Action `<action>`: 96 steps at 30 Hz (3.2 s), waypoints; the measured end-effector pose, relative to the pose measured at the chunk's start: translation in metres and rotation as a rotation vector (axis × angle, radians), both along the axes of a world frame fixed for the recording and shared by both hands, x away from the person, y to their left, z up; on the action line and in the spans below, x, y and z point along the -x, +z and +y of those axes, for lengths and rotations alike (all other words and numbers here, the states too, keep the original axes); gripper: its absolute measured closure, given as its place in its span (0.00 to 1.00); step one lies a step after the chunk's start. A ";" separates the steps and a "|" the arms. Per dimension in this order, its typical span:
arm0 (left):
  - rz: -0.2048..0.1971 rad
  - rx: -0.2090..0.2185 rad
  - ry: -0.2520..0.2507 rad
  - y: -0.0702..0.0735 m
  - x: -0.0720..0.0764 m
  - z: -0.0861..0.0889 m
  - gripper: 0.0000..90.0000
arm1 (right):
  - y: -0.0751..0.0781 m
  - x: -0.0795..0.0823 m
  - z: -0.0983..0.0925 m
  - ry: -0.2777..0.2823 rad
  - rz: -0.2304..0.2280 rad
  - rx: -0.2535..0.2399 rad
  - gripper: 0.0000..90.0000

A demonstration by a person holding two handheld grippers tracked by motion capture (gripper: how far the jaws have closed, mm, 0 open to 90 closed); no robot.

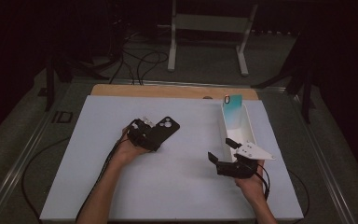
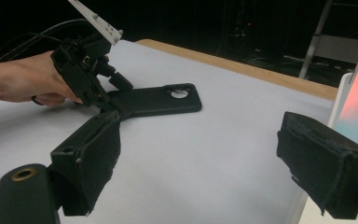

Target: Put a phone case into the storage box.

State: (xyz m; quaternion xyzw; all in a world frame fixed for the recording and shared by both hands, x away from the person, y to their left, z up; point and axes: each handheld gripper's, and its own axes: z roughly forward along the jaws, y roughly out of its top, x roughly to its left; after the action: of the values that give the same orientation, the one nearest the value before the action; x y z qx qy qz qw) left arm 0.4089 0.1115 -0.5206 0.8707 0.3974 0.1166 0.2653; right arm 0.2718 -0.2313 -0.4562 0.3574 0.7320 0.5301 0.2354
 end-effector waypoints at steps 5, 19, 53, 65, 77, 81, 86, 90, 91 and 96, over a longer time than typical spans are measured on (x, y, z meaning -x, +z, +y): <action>-0.006 -0.003 0.014 0.001 0.003 -0.002 0.17 | 0.000 0.000 0.000 0.001 0.001 -0.001 0.15; -0.057 0.044 0.022 0.018 0.016 0.000 0.18 | 0.002 -0.001 -0.001 -0.020 0.014 0.002 0.15; -0.323 0.256 0.009 0.069 0.098 0.027 0.17 | 0.031 -0.031 0.031 0.041 0.113 0.042 0.13; -0.395 0.302 -0.014 0.082 0.113 0.027 0.17 | 0.058 -0.053 0.057 0.109 0.140 0.002 0.15; -0.418 0.334 -0.073 0.089 0.121 0.005 0.17 | 0.067 -0.065 0.083 0.192 0.202 -0.049 0.18; -0.430 0.350 -0.091 0.091 0.123 -0.001 0.17 | 0.069 -0.066 0.088 0.204 0.222 -0.062 0.26; -0.449 0.377 -0.102 0.093 0.126 -0.005 0.17 | 0.068 -0.064 0.089 0.201 0.227 -0.070 0.38; -0.454 0.371 -0.109 0.091 0.128 -0.009 0.17 | 0.067 -0.062 0.094 0.240 0.252 -0.088 0.52; -0.456 0.373 -0.108 0.091 0.128 -0.010 0.17 | 0.067 -0.062 0.096 0.255 0.258 -0.092 0.55; -0.460 0.347 -0.107 0.091 0.130 -0.013 0.17 | 0.066 -0.059 0.102 0.310 0.287 -0.121 0.71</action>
State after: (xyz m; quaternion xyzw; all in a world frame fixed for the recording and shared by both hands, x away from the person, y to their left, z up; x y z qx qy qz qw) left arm 0.2787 0.0983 -0.4296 0.7825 0.2943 0.2272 0.4994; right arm 0.3311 -0.1291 -0.3905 0.3257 0.7712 0.5465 0.0227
